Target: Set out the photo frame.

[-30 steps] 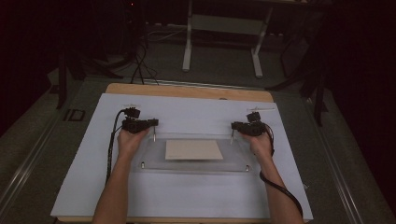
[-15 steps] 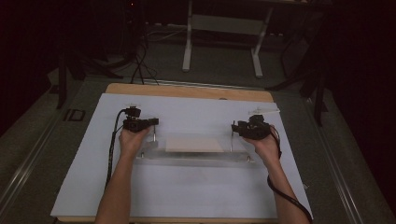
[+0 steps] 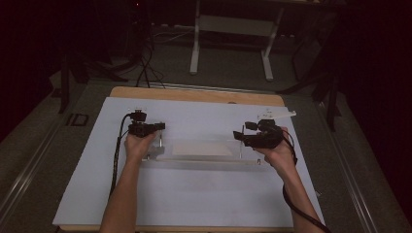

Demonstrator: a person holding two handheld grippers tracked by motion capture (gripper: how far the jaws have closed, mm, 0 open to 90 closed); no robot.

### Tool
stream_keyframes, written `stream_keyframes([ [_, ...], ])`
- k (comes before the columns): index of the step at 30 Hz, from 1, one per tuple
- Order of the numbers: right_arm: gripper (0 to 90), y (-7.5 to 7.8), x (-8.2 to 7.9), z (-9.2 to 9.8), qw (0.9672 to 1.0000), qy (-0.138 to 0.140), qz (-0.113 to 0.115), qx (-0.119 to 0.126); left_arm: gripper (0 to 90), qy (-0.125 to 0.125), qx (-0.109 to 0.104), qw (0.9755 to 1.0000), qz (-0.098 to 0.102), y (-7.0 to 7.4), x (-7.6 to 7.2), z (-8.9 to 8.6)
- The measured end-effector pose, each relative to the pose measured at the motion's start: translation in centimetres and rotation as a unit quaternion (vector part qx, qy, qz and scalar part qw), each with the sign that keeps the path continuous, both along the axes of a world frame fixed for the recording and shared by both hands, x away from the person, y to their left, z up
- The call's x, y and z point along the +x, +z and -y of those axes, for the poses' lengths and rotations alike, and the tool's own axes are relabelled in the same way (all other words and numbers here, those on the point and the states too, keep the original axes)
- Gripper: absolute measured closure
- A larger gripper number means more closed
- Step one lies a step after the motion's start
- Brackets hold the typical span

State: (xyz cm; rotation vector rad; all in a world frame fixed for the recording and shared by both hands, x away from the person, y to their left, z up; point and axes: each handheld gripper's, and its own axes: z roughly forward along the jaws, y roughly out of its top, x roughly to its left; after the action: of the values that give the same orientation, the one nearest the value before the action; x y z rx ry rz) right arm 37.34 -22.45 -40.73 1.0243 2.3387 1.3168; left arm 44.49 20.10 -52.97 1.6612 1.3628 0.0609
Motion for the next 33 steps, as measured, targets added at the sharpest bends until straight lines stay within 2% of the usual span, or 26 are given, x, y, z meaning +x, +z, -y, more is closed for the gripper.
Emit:
stream_keyframes([
  [6, 33.8, 1.7, -1.9, -0.9, 0.9997, 0.003, 0.022, -0.012, 85.3, 0.005, -0.004, 1.0, -0.004, -0.1, 0.1, 0.0],
  [11, 33.9, 2.4, -3.4, -0.8, 0.9994, 0.005, 0.033, -0.009, 85.4, 0.005, -0.006, 1.0, -0.006, -0.1, 0.1, 0.0],
  [14, 36.4, 2.7, -4.4, -0.9, 0.9989, 0.016, 0.043, -0.008, 85.3, 0.009, -0.01, 0.9999, -0.008, -0.2, 0.2, 0.0],
  [15, 39.9, 2.8, -4.8, -1.0, 0.9986, 0.02, 0.049, -0.009, 85.4, 0.01, -0.01, 0.9999, -0.008, -0.2, 0.2, 0.0],
  [19, 44.0, 3.0, -5.9, -1.3, 0.9978, 0.039, 0.053, -0.004, 85.4, 0.01, -0.011, 0.9999, -0.008, -0.2, 0.2, 0.0],
  [26, 44.6, 2.9, -7.4, -1.9, 0.9964, 0.059, 0.061, -0.001, 85.4, 0.011, -0.009, 0.9998, -0.012, -0.2, 0.3, 0.0],
  [28, 46.3, 2.9, -8.0, -2.1, 0.9957, 0.064, 0.067, -0.002, 85.3, 0.011, -0.01, 0.9998, -0.012, -0.2, 0.3, 0.0],
  [29, 49.9, 2.9, -8.4, -2.3, 0.9952, 0.068, 0.071, -0.004, 85.3, 0.012, -0.011, 0.9998, -0.013, -0.2, 0.3, 0.0],
  [33, 54.9, 2.7, -8.7, -2.4, 0.9944, 0.072, 0.077, -0.003, 85.4, 0.015, -0.013, 0.9997, -0.016, -0.2, 0.4, 0.1],
])
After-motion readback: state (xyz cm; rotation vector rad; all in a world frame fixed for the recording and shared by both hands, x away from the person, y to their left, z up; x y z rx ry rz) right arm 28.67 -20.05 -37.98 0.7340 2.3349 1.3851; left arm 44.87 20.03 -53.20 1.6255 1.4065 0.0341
